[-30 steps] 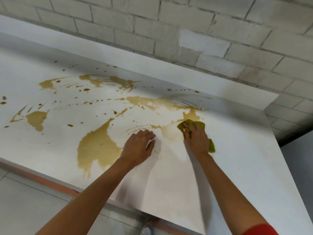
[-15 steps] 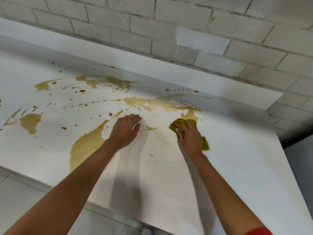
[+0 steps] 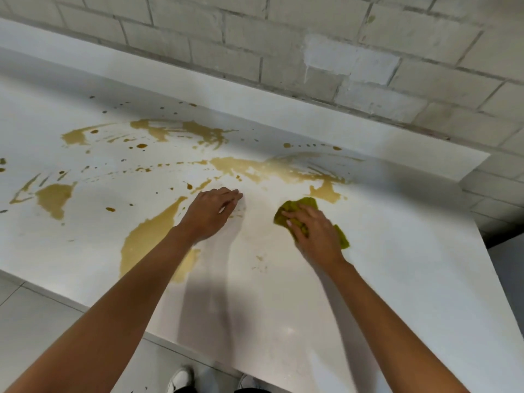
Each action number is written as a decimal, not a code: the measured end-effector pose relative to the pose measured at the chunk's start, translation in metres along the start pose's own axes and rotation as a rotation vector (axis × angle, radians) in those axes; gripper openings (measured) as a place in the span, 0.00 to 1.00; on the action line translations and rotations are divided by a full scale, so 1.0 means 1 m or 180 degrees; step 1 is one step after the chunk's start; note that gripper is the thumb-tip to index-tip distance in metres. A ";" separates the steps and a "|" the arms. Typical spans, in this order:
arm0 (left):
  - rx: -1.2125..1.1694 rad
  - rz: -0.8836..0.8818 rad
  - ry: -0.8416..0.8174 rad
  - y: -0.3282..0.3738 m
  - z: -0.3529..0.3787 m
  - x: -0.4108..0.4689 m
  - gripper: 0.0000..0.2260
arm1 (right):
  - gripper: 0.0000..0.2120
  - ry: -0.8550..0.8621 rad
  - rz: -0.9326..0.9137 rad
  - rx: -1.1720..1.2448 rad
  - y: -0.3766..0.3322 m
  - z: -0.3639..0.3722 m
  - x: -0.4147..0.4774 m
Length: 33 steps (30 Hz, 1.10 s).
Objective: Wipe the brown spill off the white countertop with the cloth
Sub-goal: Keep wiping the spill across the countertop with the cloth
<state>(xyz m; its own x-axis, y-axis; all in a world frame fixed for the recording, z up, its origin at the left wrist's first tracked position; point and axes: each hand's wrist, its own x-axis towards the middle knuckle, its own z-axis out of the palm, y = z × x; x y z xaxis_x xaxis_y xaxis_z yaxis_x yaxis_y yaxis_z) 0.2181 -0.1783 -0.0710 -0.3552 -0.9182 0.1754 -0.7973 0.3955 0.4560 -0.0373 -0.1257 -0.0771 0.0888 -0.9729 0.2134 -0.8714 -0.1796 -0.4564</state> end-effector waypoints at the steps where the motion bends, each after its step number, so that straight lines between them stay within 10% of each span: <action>1: -0.0002 0.0021 -0.0022 -0.002 0.000 0.000 0.15 | 0.13 0.0022 0.0108 -0.0109 -0.003 0.003 0.009; 12: -0.0025 0.0446 -0.0147 -0.016 -0.008 0.009 0.14 | 0.13 -0.0440 -0.0456 0.0378 -0.053 0.006 -0.050; 20: 0.0106 0.0604 -0.0219 -0.019 -0.009 0.010 0.16 | 0.11 0.0493 0.0947 0.0075 -0.039 -0.005 -0.012; 26: 0.0193 0.0720 -0.0261 -0.024 -0.009 0.015 0.16 | 0.09 0.1213 0.2158 0.3130 -0.082 -0.006 -0.016; 33: 0.0240 0.0768 -0.0333 -0.026 -0.007 0.016 0.16 | 0.12 0.0953 0.1178 0.0026 -0.098 0.037 -0.056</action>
<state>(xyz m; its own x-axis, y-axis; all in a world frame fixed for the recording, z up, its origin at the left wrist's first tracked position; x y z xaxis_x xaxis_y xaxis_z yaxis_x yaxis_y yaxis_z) 0.2367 -0.2034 -0.0741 -0.5847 -0.7914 0.1782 -0.7161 0.6068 0.3450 0.0606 -0.0589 -0.0760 -0.3708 -0.8873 0.2742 -0.8144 0.1687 -0.5552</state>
